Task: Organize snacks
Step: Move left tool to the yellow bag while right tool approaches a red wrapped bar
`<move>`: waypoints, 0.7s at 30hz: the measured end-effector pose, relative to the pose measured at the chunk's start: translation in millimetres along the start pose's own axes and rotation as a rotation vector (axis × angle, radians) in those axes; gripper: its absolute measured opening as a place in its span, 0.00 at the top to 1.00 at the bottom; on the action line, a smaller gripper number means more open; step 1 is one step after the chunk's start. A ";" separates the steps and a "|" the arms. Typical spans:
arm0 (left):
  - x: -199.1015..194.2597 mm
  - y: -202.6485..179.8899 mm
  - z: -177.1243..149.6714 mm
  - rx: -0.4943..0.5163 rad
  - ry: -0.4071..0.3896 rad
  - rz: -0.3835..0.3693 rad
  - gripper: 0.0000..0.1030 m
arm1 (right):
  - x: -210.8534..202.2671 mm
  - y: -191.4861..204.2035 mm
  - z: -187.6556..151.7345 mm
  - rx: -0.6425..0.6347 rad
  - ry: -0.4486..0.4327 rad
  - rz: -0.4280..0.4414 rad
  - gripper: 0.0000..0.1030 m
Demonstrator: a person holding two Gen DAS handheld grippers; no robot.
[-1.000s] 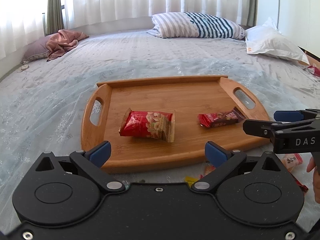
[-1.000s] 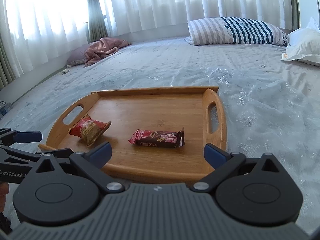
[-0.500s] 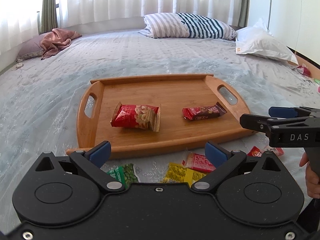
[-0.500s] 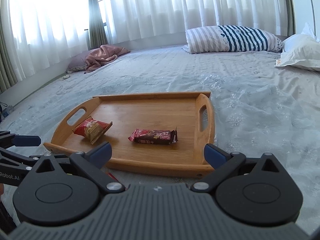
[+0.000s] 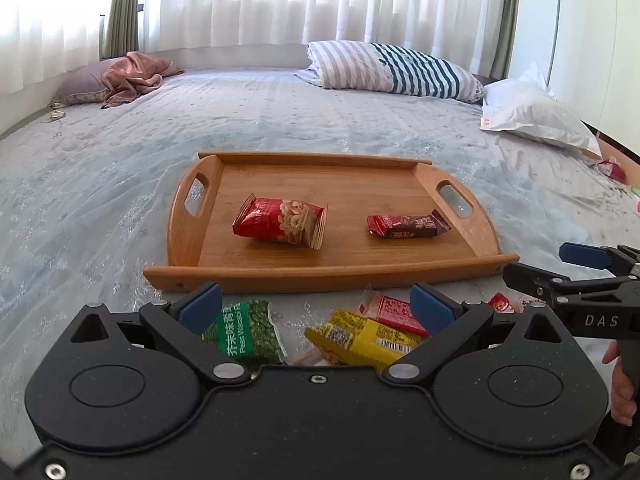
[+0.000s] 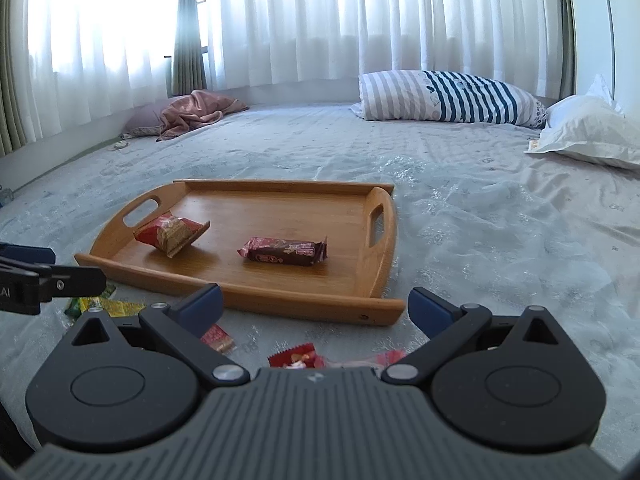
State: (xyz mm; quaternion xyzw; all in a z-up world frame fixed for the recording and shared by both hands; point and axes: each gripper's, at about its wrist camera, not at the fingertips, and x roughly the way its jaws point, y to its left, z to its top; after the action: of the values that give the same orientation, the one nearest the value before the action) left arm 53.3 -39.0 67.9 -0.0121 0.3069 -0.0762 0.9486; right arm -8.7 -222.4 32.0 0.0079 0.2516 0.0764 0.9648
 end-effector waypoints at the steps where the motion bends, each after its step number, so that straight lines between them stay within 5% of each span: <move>1: -0.8 -0.7 -2.1 0.003 -0.003 0.002 0.03 | -1.4 0.1 -2.3 -0.004 0.001 -0.004 0.00; 21: -3.8 -17.8 -47.9 0.021 0.024 -0.004 0.03 | -16.9 5.6 -45.0 -0.057 -0.045 -0.063 0.00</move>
State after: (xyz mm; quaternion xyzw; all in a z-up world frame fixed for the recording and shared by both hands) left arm 19.8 -54.9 32.5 -0.0018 0.3173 -0.0815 0.9448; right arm -46.0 -220.4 1.2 -0.0257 0.2280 0.0530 0.9719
